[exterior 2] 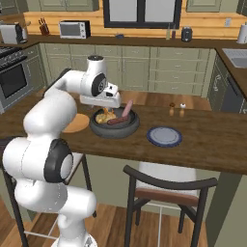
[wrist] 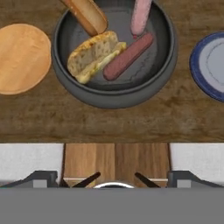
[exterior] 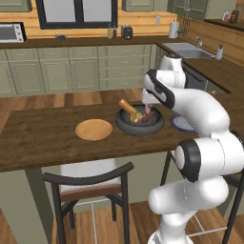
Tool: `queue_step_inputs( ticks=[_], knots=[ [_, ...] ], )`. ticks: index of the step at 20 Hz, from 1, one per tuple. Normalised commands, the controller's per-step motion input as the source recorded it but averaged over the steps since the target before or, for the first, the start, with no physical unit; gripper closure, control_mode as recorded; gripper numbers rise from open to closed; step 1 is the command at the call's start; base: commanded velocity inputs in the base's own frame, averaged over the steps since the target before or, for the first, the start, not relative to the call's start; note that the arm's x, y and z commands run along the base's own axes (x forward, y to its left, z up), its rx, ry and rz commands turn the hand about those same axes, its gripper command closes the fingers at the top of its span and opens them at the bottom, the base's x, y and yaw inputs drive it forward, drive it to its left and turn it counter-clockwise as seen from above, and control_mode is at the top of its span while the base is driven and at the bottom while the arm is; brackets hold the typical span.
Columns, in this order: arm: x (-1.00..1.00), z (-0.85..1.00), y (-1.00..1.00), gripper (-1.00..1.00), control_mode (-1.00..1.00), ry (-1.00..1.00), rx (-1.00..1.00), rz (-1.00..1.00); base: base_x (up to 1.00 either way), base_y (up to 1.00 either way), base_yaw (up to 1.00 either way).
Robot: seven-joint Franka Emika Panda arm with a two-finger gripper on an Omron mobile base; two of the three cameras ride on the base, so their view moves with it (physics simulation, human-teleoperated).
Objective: Place one bun and one sausage from the bowl on each plate.
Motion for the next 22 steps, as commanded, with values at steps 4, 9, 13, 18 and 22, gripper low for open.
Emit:
queue_step_inputs(
  ticks=[4, 9, 13, 18, 22],
  knots=[
    [1.0, -0.43, -0.01, -1.0, -1.0, 0.0, 0.0, -0.05, 0.0, 0.0, 0.0],
    [1.0, -0.19, -0.23, -1.0, -1.0, 0.0, -0.03, -0.12, 0.0, 0.0, 0.0],
    [1.0, -0.24, -0.3, -1.0, -1.0, 0.0, -0.03, -0.1, 0.0, 0.0, 0.0],
    [0.96, -0.43, -0.14, -1.0, -1.0, 0.0, -0.03, -0.04, 0.0, 0.0, 0.0],
    [0.86, -0.49, 0.0, -1.0, -1.0, -0.01, -0.09, -0.02, 0.0, 0.0, 0.0]
  ],
)
